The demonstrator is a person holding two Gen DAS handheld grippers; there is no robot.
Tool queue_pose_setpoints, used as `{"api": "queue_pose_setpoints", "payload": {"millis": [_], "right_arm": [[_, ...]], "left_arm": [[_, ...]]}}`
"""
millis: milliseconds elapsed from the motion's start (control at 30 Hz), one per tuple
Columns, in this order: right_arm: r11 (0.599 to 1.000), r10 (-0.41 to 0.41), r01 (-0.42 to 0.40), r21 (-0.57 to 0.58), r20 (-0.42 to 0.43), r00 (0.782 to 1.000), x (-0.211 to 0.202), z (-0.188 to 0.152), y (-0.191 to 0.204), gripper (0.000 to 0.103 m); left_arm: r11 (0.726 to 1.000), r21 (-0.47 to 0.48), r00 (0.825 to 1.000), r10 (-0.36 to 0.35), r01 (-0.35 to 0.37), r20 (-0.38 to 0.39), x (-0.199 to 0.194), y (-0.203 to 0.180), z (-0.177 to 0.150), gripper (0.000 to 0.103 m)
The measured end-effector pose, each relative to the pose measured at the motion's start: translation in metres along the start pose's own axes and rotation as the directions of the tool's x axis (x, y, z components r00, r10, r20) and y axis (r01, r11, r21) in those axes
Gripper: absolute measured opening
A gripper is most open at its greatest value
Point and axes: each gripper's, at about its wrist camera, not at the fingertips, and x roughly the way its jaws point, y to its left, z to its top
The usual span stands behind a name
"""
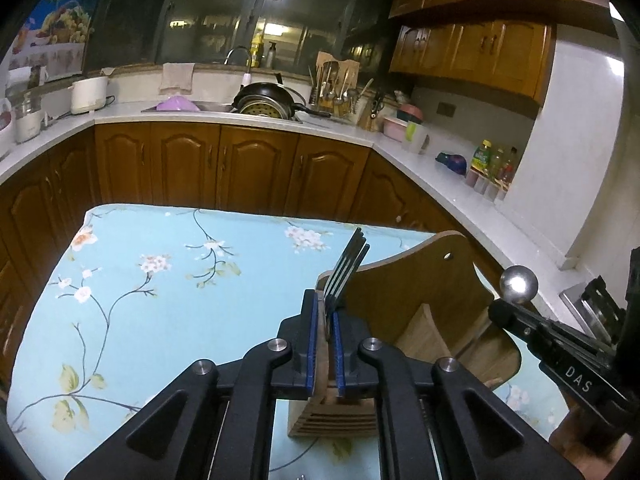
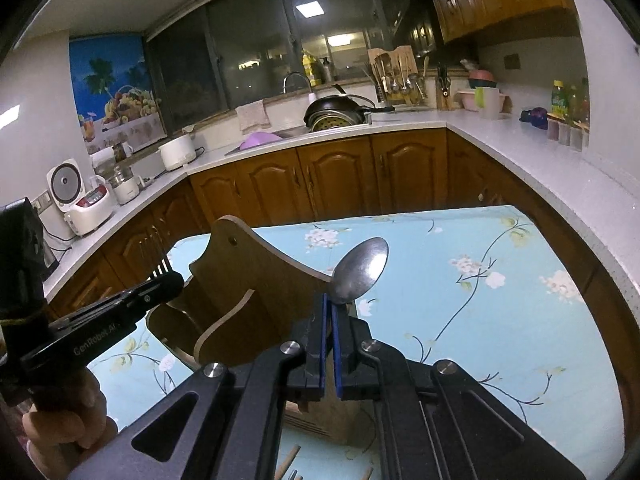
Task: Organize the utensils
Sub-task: 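Carry fork and spoon into the wooden holder and open both tools, then move both open tools back over the remaining utensils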
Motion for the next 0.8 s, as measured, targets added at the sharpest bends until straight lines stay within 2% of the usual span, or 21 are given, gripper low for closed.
{"api": "queue_pose_setpoints", "payload": {"millis": [133,200,267,400,433,500,600,667,800], "right_arm": [[1.0,0.011,-0.011,0.014,-0.004,1.0,0.001,0.002,-0.001,0.009],[1.0,0.01,-0.01,0.024,-0.007,1.0,0.0,0.002,-0.004,0.016],[0.999,0.018,-0.018,0.036,-0.005,1.0,-0.003,0.0,-0.006,0.038],[0.997,0.029,-0.03,0.074,0.011,1.0,-0.017,-0.001,-0.012,0.044],[0.996,0.031,-0.032,0.082,0.015,0.999,-0.021,-0.002,-0.014,0.048],[0.995,0.027,-0.03,0.1,0.027,0.999,-0.031,-0.006,-0.018,0.052],[0.989,0.034,-0.039,0.144,0.041,0.999,-0.049,-0.018,-0.025,0.064],[0.986,0.043,-0.05,0.162,0.052,0.998,-0.06,-0.028,-0.026,0.074],[0.984,0.05,-0.059,0.168,0.057,0.997,-0.081,-0.049,-0.025,0.082]], "left_arm": [[1.0,-0.006,1.0,0.0,-0.001,-0.012,-0.008,0.0,-0.006,0.009],[1.0,-0.01,1.0,0.007,-0.007,-0.01,-0.011,0.001,-0.005,0.023],[1.0,-0.01,1.0,0.016,-0.016,0.001,-0.016,0.002,-0.006,0.034],[1.0,-0.015,1.0,0.014,-0.014,0.008,-0.031,0.004,-0.016,0.043],[1.0,-0.015,1.0,0.016,-0.015,0.011,-0.036,0.005,-0.019,0.045],[0.999,-0.022,0.999,0.031,-0.031,0.025,-0.052,0.009,-0.025,0.059],[0.999,-0.038,0.999,0.038,-0.037,0.037,-0.077,0.014,-0.041,0.068],[0.998,-0.043,0.998,0.054,-0.053,0.035,-0.091,0.017,-0.053,0.074],[0.995,-0.06,0.997,0.074,-0.073,0.016,-0.124,0.024,-0.081,0.077]]}}
